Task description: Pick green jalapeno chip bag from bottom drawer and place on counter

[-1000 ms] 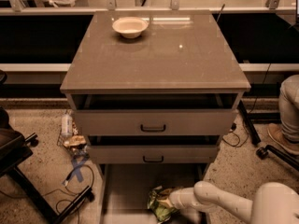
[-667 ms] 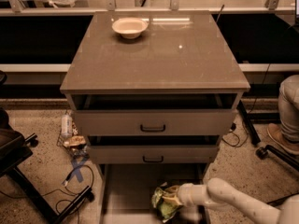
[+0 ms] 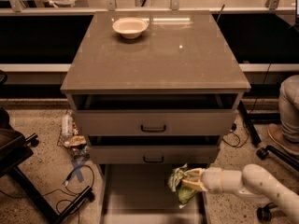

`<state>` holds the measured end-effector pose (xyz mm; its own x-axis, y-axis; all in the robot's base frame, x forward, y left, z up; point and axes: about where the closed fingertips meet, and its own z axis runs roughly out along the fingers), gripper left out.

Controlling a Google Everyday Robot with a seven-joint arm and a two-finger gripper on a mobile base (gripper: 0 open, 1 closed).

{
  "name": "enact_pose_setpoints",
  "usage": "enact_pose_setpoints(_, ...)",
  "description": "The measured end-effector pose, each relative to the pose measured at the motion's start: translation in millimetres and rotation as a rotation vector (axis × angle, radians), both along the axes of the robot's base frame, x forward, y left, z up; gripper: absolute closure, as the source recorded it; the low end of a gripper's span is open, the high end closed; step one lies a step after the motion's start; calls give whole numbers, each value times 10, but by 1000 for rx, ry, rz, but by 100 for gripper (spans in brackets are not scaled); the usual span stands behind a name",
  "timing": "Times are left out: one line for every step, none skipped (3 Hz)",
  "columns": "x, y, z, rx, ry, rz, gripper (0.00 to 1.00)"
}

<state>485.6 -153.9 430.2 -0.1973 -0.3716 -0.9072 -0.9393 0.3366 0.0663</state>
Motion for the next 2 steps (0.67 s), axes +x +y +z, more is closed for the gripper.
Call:
enact_pose_setpoints(72, -228, 558, 32, -46, -41, 100)
enact_pose_setpoints(61, -442, 1098, 19, -107, -90, 100)
